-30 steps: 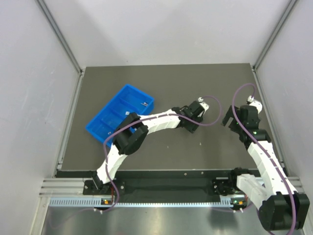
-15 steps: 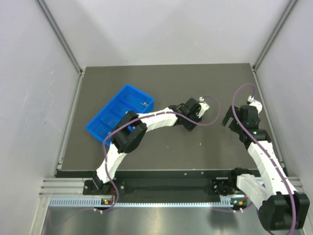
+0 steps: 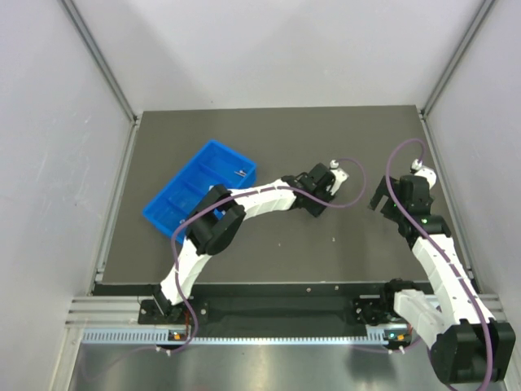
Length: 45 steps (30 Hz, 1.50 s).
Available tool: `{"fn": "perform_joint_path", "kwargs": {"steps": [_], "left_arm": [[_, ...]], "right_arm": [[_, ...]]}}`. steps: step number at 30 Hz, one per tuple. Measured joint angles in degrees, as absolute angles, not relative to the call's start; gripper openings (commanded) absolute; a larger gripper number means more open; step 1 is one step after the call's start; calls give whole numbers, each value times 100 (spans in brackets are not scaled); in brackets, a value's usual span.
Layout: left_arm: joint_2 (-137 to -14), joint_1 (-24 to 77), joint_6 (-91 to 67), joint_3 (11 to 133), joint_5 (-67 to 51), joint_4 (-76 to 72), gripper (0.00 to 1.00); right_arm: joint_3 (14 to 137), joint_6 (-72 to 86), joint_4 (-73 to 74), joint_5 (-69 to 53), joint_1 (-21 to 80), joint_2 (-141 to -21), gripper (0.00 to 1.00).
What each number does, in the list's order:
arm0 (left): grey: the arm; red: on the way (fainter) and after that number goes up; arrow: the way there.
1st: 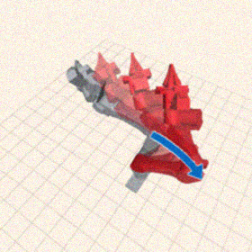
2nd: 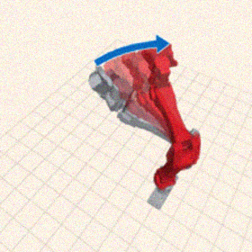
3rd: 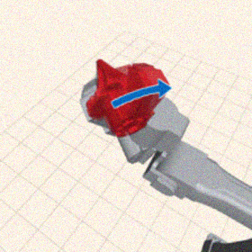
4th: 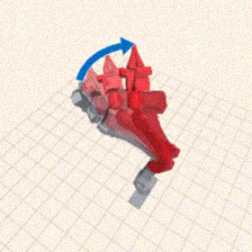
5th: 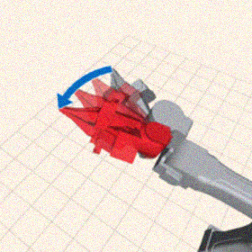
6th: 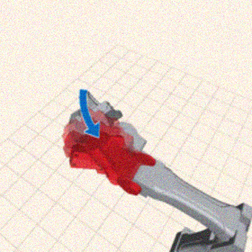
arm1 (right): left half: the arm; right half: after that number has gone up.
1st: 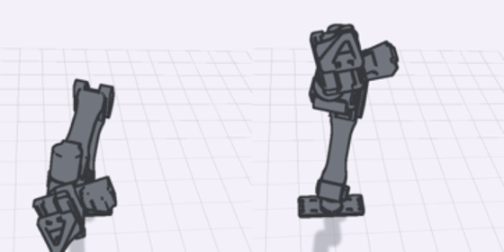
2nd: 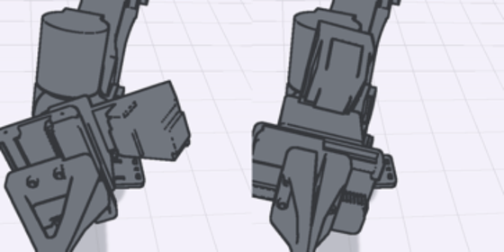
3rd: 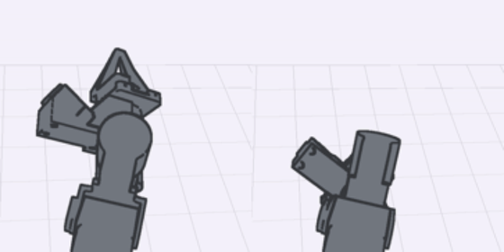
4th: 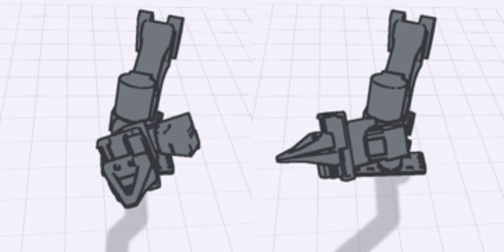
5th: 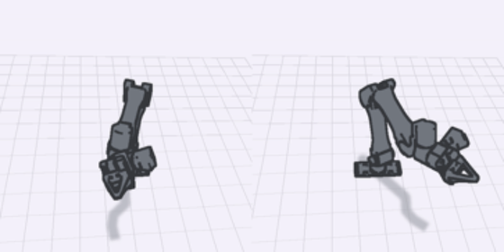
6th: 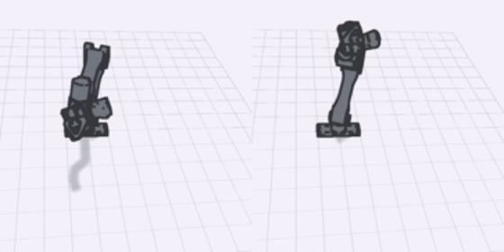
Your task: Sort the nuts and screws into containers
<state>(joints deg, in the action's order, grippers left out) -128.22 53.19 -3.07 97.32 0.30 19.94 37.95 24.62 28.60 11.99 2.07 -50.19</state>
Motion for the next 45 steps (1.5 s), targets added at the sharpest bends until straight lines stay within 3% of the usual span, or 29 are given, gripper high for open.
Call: {"fn": "perform_joint_path", "kwargs": {"steps": [4, 14, 18, 22, 28, 36, 45], "left_arm": [[-12879, 5319, -454, 9802, 86, 1968, 27], [-13039, 5328, -1070, 10057, 377, 2016, 22], [-13041, 5330, -1258, 10068, 462, 2025, 10], [-13041, 5341, -1466, 10103, 585, 2056, 7], [-13037, 5437, -1813, 10103, 880, 2075, 13], [-13041, 5540, -1782, 10112, 1188, 2298, 32], [-13113, 5564, -1787, 10256, 1396, 2464, 20]], "right_arm": [[3795, 2462, 2871, 1199, 207, -5019, 100], [3795, 2460, 2891, 1227, 207, -4987, 100], [3795, 2460, 2897, 1232, 204, -4976, 100], [3795, 2462, 2902, 1236, 204, -4976, 100], [3795, 2460, 2902, 1236, 204, -4976, 100], [3795, 2460, 2902, 1234, 204, -4974, 100], [3795, 2460, 2899, 1232, 204, -4971, 100]]}}
